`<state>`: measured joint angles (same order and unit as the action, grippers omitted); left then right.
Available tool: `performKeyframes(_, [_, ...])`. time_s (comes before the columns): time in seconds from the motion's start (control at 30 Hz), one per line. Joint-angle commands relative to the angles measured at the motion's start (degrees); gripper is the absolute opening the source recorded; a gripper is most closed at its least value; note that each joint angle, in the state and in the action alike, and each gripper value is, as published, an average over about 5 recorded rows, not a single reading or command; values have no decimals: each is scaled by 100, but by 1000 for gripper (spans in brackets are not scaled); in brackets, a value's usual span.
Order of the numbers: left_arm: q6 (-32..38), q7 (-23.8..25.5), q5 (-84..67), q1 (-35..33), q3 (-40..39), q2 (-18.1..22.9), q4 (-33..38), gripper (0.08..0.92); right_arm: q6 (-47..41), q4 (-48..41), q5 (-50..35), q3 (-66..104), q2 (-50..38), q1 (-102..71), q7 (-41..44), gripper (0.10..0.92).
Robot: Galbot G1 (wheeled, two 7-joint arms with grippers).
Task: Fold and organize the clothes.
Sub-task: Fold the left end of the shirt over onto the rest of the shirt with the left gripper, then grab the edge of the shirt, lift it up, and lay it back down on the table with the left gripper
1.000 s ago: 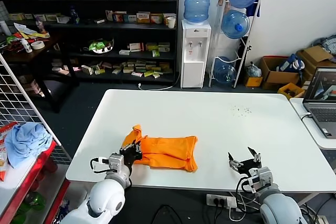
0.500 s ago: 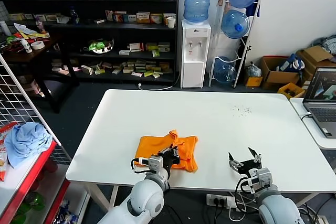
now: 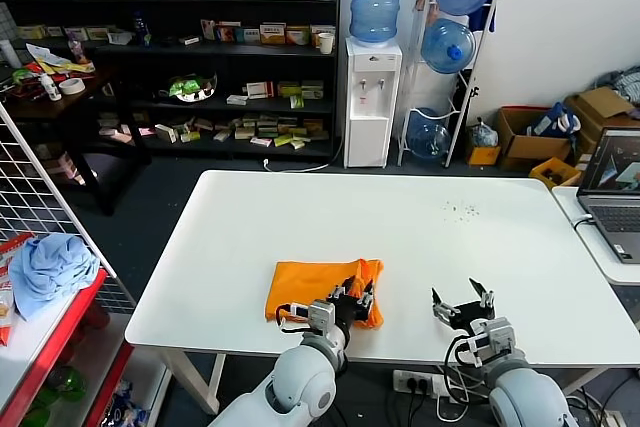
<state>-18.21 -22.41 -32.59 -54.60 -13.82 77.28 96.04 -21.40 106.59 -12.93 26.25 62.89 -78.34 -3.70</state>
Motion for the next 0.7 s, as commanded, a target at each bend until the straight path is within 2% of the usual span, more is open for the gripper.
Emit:
performKeyframes(0.03, [423, 315, -145, -134, 102, -297, 582, 548, -11, 11, -5, -27, -1, 31, -1, 823])
performKeyframes(0.17, [606, 429, -319, -383, 431, -686, 921, 661, -5, 7, -19, -27, -29, 34, 3, 823])
performKeyframes(0.33, [959, 559, -464, -609, 1038, -1251, 878, 792, 30, 29, -47, -7, -66, -35, 33, 823])
performKeyframes(0.5, [1013, 829, -874, -819, 1547, -1615, 590, 822, 42, 19, -70, -4, -66, -54, 58, 823])
performKeyframes(0.7, [55, 985, -1231, -776, 1916, -1701, 110, 823, 39, 25, -96, 2, -112, -73, 72, 823])
